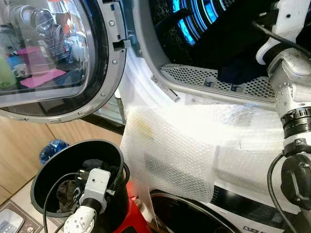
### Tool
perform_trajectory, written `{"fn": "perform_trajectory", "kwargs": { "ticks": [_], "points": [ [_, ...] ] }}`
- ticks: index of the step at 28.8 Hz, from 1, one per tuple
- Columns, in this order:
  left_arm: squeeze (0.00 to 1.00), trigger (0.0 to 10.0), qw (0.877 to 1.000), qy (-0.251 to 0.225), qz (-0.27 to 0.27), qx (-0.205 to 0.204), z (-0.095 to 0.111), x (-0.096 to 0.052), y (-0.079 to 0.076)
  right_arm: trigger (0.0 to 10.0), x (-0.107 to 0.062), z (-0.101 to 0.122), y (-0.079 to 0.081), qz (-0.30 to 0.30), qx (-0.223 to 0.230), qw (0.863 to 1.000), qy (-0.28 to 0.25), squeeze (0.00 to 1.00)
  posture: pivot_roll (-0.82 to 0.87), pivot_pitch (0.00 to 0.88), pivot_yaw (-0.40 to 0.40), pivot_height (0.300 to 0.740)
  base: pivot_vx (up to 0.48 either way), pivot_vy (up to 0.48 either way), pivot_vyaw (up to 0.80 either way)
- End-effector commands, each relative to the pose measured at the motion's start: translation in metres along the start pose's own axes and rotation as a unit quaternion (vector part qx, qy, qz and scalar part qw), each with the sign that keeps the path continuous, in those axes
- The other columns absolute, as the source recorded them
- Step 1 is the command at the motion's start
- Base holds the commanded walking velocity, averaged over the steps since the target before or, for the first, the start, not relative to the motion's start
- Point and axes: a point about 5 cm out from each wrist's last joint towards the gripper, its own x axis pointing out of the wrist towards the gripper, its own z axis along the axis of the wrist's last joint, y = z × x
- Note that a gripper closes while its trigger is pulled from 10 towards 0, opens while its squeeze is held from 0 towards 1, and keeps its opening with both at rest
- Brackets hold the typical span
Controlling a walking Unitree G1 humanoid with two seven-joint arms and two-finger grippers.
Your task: Clothes washing
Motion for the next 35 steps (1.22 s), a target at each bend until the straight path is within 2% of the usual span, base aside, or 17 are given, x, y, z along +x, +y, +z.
{"fn": "perform_trajectory", "kwargs": {
  "ticks": [1, 5, 8, 10, 12, 14, 15, 16, 17, 18, 20, 23, 24, 26, 29, 33, 35],
  "points": [
    [0.00, 10.0, 1.000, -0.002, -0.006, 0.005, 0.003, 0.003, 0.001, 10.0, 0.014, 0.007, 0.029, 0.123, 0.000, 0.992, -0.001, 0.00, -0.03, 0.000, 0.126, 0.740, 0.000, 0.000, 0.00],
    [0.00, 10.0, 1.000, -0.005, -0.003, 0.006, 0.005, 0.005, 0.003, 10.0, 0.021, 0.013, 0.035, 0.137, 0.017, 0.990, -0.001, 0.00, -0.02, 0.000, 0.121, 0.740, 0.000, 0.000, 0.00],
    [0.00, 10.0, 1.000, -0.007, 0.004, 0.001, 0.007, 0.007, 0.005, 10.0, 0.028, 0.027, 0.055, 0.231, 0.017, 0.972, -0.028, 0.00, -0.02, 0.000, 0.120, 0.740, 0.000, 0.000, 0.00],
    [0.00, 10.0, 1.000, -0.007, 0.002, 0.002, 0.006, 0.008, 0.003, 10.0, 0.031, 0.030, 0.062, 0.253, 0.007, 0.967, -0.020, 0.00, -0.02, 0.000, 0.123, 0.740, 0.000, 0.000, 0.00],
    [0.00, 10.0, 1.000, -0.009, -0.003, 0.001, 0.008, 0.008, 0.001, 10.0, 0.036, 0.036, 0.063, 0.232, 0.024, 0.972, -0.021, 0.00, -0.02, 0.000, 0.123, 0.740, 0.000, 0.000, 0.00],
    [0.00, 10.0, 1.000, -0.009, -0.003, 0.001, 0.008, 0.009, 0.002, 10.0, 0.041, 0.040, 0.055, 0.152, 0.038, 0.987, -0.014, 0.00, -0.02, 0.000, 0.126, 0.740, 0.000, 0.000, 0.00],
    [0.00, 10.0, 1.000, -0.005, 0.006, -0.011, 0.006, 0.009, 0.002, 10.0, 0.033, 0.039, 0.011, -0.115, 0.085, 0.990, 0.010, 0.00, -0.02, 0.000, 0.126, 0.740, 0.000, 0.000, 0.00],
    [0.00, 10.0, 1.000, -0.005, 0.008, -0.016, 0.006, 0.009, 0.002, 10.0, 0.022, 0.036, -0.011, -0.231, 0.085, 0.969, 0.030, 0.00, -0.01, 0.000, 0.112, 0.740, 0.000, 0.000, 0.00],
    [0.00, 10.0, 1.000, -0.004, 0.010, -0.019, 0.006, 0.009, 0.002, 10.0, 0.014, 0.034, -0.025, -0.296, 0.080, 0.951, 0.042, 0.00, -0.01, 0.000, 0.112, 0.740, 0.000, 0.000, 0.00],
    [0.00, 10.0, 1.000, -0.009, 0.004, -0.012, 0.008, 0.009, 0.001, 10.0, -0.005, 0.041, -0.052, -0.378, 0.046, 0.924, 0.036, 0.00, 0.00, 0.000, 0.106, 0.740, 0.000, 0.000, 0.00],
    [0.00, 10.0, 1.000, -0.011, 0.004, -0.007, 0.009, 0.009, 0.001, 10.0, -0.006, 0.050, -0.055, -0.373, 0.048, 0.927, 0.015, 0.00, 0.01, 0.000, 0.098, 0.740, 0.000, 0.000, 0.00],
    [0.00, 10.0, 1.000, -0.007, 0.020, -0.016, 0.007, 0.008, 0.004, 10.0, -0.001, 0.063, -0.049, -0.331, 0.005, 0.944, -0.005, 0.00, -0.03, 0.000, 0.112, 0.740, 0.000, 0.000, 0.00],
    [0.00, 10.0, 1.000, -0.005, 0.013, -0.014, 0.006, 0.009, 0.002, 10.0, 0.001, 0.059, -0.046, -0.314, 0.008, 0.949, -0.001, 0.00, -0.03, 0.000, 0.112, 0.740, 0.000, 0.000, 0.00],
    [0.00, 10.0, 1.000, -0.008, -0.009, -0.007, 0.007, 0.008, -0.006, 10.0, 0.007, 0.030, -0.033, -0.258, 0.024, 0.965, 0.033, 0.00, -0.03, 0.000, 0.112, 0.740, 0.000, 0.000, 0.00],
    [0.00, 10.0, 1.000, -0.007, -0.007, -0.010, 0.007, 0.007, -0.007, 10.0, 0.009, 0.018, -0.027, -0.254, 0.043, 0.965, 0.047, 0.00, -0.03, 0.000, 0.113, 0.740, 0.000, 0.000, 0.00],
    [0.00, 10.0, 1.000, -0.006, -0.001, -0.011, 0.006, 0.006, -0.005, 10.0, 0.014, 0.008, -0.015, -0.197, 0.080, 0.976, 0.038, 0.00, -0.02, 0.000, 0.114, 0.740, 0.000, 0.000, 0.00],
    [0.00, 10.0, 1.000, -0.006, 0.000, -0.011, 0.006, 0.006, -0.004, 10.0, 0.015, 0.007, -0.010, -0.162, 0.069, 0.984, 0.040, 0.00, -0.02, 0.000, 0.116, 0.740, 0.000, 0.000, 0.00]
  ]
}}
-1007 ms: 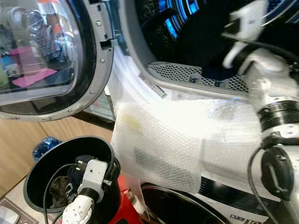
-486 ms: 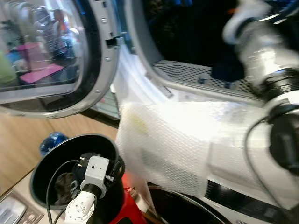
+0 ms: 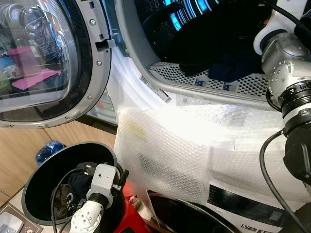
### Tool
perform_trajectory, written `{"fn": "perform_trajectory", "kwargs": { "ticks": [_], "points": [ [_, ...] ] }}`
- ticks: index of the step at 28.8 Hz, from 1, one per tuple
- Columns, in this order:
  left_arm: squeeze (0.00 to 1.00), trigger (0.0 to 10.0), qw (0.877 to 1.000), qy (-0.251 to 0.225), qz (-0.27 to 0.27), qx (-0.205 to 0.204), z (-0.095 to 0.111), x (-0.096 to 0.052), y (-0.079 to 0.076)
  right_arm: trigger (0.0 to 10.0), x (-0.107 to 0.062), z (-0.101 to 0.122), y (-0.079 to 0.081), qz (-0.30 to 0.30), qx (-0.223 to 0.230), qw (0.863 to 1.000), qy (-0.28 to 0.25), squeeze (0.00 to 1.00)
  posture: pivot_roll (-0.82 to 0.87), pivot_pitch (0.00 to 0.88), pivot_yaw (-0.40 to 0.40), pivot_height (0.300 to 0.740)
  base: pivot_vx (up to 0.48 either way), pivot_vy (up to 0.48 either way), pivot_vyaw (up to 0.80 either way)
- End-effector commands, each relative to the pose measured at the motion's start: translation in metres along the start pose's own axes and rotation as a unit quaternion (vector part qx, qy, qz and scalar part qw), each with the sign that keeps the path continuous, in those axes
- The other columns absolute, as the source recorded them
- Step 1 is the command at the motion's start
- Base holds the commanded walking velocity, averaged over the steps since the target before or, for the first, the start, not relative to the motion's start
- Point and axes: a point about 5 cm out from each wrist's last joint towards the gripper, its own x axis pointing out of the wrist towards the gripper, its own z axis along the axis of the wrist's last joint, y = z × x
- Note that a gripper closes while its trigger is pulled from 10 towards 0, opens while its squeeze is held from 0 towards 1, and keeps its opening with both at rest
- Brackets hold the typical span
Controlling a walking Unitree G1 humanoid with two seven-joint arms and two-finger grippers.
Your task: Clothes washing
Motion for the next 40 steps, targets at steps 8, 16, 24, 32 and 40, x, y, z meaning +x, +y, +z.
{"fn": "perform_trajectory", "kwargs": {
  "ticks": [8, 16, 24, 32, 40],
  "points": [
    [0.00, 10.0, 1.000, 0.012, 0.012, 0.006, -0.003, -0.003, 0.009, 10.0, -0.004, 0.006, -0.009, 0.038, -0.069, 0.997, -0.017, 1.00, -0.03, 0.000, 0.119, 0.740, 0.000, 0.000, 0.00],
    [0.00, 10.0, 1.000, 0.014, 0.011, 0.007, -0.005, -0.005, 0.010, 10.0, -0.015, 0.028, -0.035, 0.074, -0.075, 0.993, -0.053, 1.00, -0.04, 0.000, 0.120, 0.740, 0.000, 0.000, 0.00],
    [0.00, 10.0, 1.000, 0.017, 0.008, 0.005, -0.006, -0.005, 0.008, 10.0, -0.026, 0.028, -0.007, 0.125, 0.099, 0.987, -0.030, 1.00, -0.06, 0.000, 0.118, 0.740, 0.000, 0.000, 0.00],
    [0.00, 10.0, 1.000, 0.019, 0.011, 0.001, -0.007, -0.006, 0.007, 10.0, -0.064, 0.027, 0.010, 0.116, 0.110, 0.986, -0.036, 0.00, -0.06, 0.000, 0.107, 0.740, 0.000, 0.000, 0.00],
    [0.00, 10.0, 1.000, 0.019, 0.019, 0.000, -0.007, -0.006, 0.009, 10.0, -0.095, 0.023, -0.015, -0.046, -0.015, 0.998, -0.045, 0.00, -0.05, 0.001, 0.090, 0.740, 0.000, 0.000, 0.00]
  ]
}}
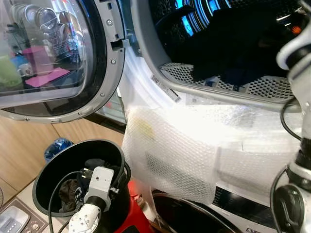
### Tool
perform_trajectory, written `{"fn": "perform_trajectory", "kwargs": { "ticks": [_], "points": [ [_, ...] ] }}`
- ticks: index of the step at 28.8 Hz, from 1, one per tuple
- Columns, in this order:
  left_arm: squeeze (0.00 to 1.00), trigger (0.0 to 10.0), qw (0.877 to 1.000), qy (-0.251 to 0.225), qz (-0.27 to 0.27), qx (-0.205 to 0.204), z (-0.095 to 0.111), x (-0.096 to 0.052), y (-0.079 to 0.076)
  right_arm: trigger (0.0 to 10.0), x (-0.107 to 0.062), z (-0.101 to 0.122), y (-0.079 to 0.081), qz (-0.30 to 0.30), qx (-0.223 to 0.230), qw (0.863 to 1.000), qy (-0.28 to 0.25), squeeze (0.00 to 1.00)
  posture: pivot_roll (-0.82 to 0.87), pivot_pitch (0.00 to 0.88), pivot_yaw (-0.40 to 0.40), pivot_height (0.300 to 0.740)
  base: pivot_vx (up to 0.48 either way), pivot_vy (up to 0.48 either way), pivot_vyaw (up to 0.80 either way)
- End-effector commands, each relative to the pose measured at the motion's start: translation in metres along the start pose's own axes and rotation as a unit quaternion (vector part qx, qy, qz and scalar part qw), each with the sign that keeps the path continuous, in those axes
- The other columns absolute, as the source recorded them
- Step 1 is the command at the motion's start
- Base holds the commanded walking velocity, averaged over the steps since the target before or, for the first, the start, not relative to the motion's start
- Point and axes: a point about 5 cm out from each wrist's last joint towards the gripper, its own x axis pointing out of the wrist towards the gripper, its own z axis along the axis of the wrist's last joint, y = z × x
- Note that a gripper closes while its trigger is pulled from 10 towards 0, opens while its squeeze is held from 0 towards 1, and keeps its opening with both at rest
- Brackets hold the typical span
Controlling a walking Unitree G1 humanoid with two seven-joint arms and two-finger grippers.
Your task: Clothes washing
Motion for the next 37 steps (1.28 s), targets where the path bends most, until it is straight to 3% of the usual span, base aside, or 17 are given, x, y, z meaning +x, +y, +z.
{"fn": "perform_trajectory", "kwargs": {
  "ticks": [1, 5, 6, 7, 8, 11, 12, 14, 18, 23, 24, 26, 27, 28, 33, 35, 37],
  "points": [
    [0.00, 10.0, 1.000, 0.003, 0.011, 0.003, -0.001, -0.001, 0.006, 10.0, -0.009, 0.005, 0.001, -0.022, -0.020, 1.000, -0.005, 0.00, -0.05, 0.005, 0.093, 0.740, 0.000, 0.000, 0.00],
    [0.00, 10.0, 1.000, 0.004, 0.016, 0.002, -0.001, -0.002, 0.008, 10.0, -0.016, -0.009, 0.003, -0.010, -0.032, 0.999, 0.011, 0.00, -0.06, 0.005, 0.093, 0.740, 0.000, 0.000, 0.00],
    [0.00, 10.0, 1.000, 0.004, 0.016, 0.003, -0.001, -0.002, 0.008, 10.0, -0.013, -0.013, 0.012, 0.014, -0.008, 1.000, 0.014, 0.00, -0.06, 0.002, 0.094, 0.740, 0.000, 0.000, 0.00],
    [0.00, 10.0, 1.000, 0.003, 0.016, 0.003, 0.000, 0.000, 0.007, 10.0, -0.003, -0.022, 0.045, 0.123, 0.056, 0.990, 0.032, 0.00, -0.06, 0.000, 0.095, 0.740, 0.000, 0.000, 0.00],
    [0.00, 10.0, 1.000, 0.003, 0.016, 0.003, 0.000, 0.000, 0.007, 10.0, -0.003, -0.022, 0.045, 0.123, 0.056, 0.990, 0.032, 0.00, -0.06, 0.000, 0.095, 0.740, 0.000, 0.000, 0.00],
    [0.00, 10.0, 1.000, -0.002, 0.015, 0.003, 0.002, 0.003, 0.007, 10.0, 0.009, -0.026, 0.069, 0.223, 0.055, 0.972, 0.038, 0.00, -0.05, 0.000, 0.092, 0.740, 0.000, 0.000, 0.00],
    [0.00, 10.0, 1.000, -0.005, 0.016, 0.003, 0.004, 0.005, 0.007, 10.0, 0.021, -0.026, 0.078, 0.246, 0.058, 0.967, 0.038, 0.00, -0.05, 0.000, 0.090, 0.740, 0.000, 0.000, 0.00],
    [0.00, 10.0, 1.000, -0.007, 0.018, 0.003, 0.005, 0.005, 0.008, 10.0, 0.029, -0.026, 0.084, 0.258, 0.069, 0.963, 0.044, 0.00, -0.04, 0.000, 0.087, 0.740, 0.000, 0.000, 0.00],
    [0.00, 10.0, 1.000, -0.009, 0.022, 0.003, 0.006, 0.006, 0.010, 10.0, 0.048, -0.013, 0.120, 0.381, 0.061, 0.922, 0.039, 0.00, -0.03, 0.000, 0.080, 0.740, 0.000, 0.000, 0.00],
    [0.00, 10.0, 1.000, -0.009, 0.024, 0.003, 0.005, 0.005, 0.011, 10.0, 0.061, -0.008, 0.133, 0.398, 0.056, 0.915, 0.044, 0.00, -0.02, 0.000, 0.080, 0.740, 0.000, 0.000, 0.00],
    [0.00, 10.0, 1.000, -0.009, 0.024, 0.003, 0.005, 0.005, 0.010, 10.0, 0.078, -0.010, 0.119, 0.268, 0.032, 0.961, 0.063, 0.00, -0.03, 0.000, 0.081, 0.740, 0.000, 0.000, 0.00],
    [0.00, 10.0, 1.000, -0.009, 0.023, 0.001, 0.005, 0.006, 0.009, 10.0, 0.089, -0.004, 0.081, 0.078, 0.023, 0.995, 0.058, 0.00, -0.03, 0.000, 0.079, 0.740, 0.000, 0.000, 0.00],
    [0.00, 10.0, 1.000, -0.009, 0.022, 0.001, 0.005, 0.006, 0.007, 10.0, 0.090, 0.001, 0.062, 0.008, 0.027, 0.999, 0.046, 0.00, -0.03, 0.000, 0.075, 0.740, 0.000, 0.000, 0.00],
    [0.00, 10.0, 1.000, -0.010, 0.021, -0.001, 0.006, 0.006, 0.005, 10.0, 0.089, 0.019, 0.030, -0.074, 0.042, 0.996, 0.007, 0.00, -0.03, 0.000, 0.072, 0.740, 0.000, 0.000, 0.00],
    [0.00, 10.0, 1.000, -0.010, 0.023, -0.006, 0.005, 0.005, 0.004, 10.0, 0.085, 0.034, -0.001, -0.125, 0.053, 0.990, -0.027, 0.00, -0.03, 0.000, 0.077, 0.740, 0.000, 0.000, 0.00],
    [0.00, 10.0, 1.000, -0.007, 0.020, -0.007, 0.004, 0.004, 0.003, 10.0, 0.081, 0.025, -0.021, -0.156, 0.038, 0.987, -0.019, 0.00, -0.06, 0.000, 0.084, 0.740, 0.000, 0.000, 0.00],
    [0.00, 10.0, 1.000, -0.004, 0.018, -0.008, 0.003, 0.004, 0.002, 10.0, 0.078, 0.011, -0.030, -0.167, 0.033, 0.985, -0.002, 0.00, -0.07, 0.000, 0.086, 0.740, 0.000, 0.000, 0.00]
  ]
}}
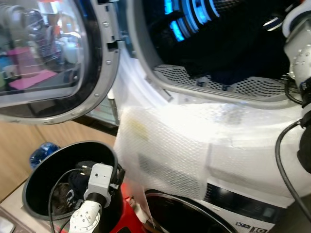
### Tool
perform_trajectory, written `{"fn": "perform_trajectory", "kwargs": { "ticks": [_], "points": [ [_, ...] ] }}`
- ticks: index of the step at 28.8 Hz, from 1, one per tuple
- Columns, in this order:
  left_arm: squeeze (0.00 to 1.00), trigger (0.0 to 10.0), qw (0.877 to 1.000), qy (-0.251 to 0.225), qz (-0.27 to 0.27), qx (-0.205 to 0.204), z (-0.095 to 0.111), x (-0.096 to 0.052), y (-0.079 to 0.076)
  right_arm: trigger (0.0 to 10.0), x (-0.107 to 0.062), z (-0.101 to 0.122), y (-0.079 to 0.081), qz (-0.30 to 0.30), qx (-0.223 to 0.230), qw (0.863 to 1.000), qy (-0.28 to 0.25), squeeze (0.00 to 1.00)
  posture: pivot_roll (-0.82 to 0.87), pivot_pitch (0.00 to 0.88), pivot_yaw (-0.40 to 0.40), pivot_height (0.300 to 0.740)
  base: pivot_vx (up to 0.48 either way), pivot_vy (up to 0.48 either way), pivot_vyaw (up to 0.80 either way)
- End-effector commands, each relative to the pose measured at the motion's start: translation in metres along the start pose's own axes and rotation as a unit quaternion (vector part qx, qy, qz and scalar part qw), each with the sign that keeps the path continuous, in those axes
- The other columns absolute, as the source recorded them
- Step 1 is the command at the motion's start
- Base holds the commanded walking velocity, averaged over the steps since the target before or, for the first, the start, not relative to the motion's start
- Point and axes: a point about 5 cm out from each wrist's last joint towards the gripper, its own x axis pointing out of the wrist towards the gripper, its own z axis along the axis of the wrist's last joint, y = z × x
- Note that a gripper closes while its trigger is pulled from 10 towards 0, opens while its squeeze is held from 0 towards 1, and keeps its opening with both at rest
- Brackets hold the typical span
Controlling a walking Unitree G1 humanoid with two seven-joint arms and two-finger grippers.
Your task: Clothes washing
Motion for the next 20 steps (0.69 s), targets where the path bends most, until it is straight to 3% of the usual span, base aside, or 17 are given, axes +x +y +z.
{"fn": "perform_trajectory", "kwargs": {
  "ticks": [1, 2, 3, 4, 6, 16, 20],
  "points": [
    [0.00, 10.0, 1.000, 0.006, 0.003, 0.002, -0.003, -0.001, 0.004, 10.0, 0.000, -0.011, -0.006, -0.008, -0.002, 1.000, 0.012, 0.00, -0.07, 0.000, 0.090, 0.740, 0.000, 0.000, 0.00],
    [0.00, 10.0, 1.000, 0.007, 0.001, 0.002, -0.003, -0.001, 0.003, 10.0, -0.001, -0.020, -0.003, 0.004, -0.016, 1.000, 0.023, 0.00, -0.07, 0.000, 0.092, 0.740, 0.000, 0.000, 0.00],
    [0.00, 10.0, 1.000, 0.007, -0.006, 0.003, -0.003, 0.000, 0.000, 10.0, -0.004, -0.040, 0.014, 0.058, -0.026, 0.997, 0.053, 0.00, -0.08, 0.000, 0.096, 0.740, 0.000, 0.000, 0.00],
    [0.00, 10.0, 1.000, 0.007, -0.007, 0.003, -0.003, 0.000, 0.000, 10.0, -0.005, -0.044, 0.019, 0.075, -0.023, 0.995, 0.060, 0.00, -0.08, 0.000, 0.096, 0.740, 0.000, 0.000, 0.00],
    [0.00, 10.0, 1.000, 0.007, -0.008, 0.004, -0.003, -0.001, 0.000, 10.0, -0.011, -0.059, 0.034, 0.113, -0.058, 0.990, 0.068, 0.00, -0.08, 0.000, 0.095, 0.740, 0.000, 0.000, 0.00],
    [0.00, 10.0, 1.000, 0.011, -0.010, 0.007, -0.005, -0.003, 0.000, 10.0, -0.020, -0.065, 0.048, 0.116, -0.067, 0.988, 0.075, 0.00, -0.08, 0.000, 0.085, 0.740, 0.000, 0.000, 0.00],
    [0.00, 10.0, 1.000, 0.011, -0.009, 0.006, -0.006, -0.004, 0.000, 10.0, -0.032, -0.057, 0.043, 0.114, -0.077, 0.989, 0.057, 0.00, -0.07, 0.000, 0.078, 0.740, 0.000, 0.000, 0.00]
  ]
}}
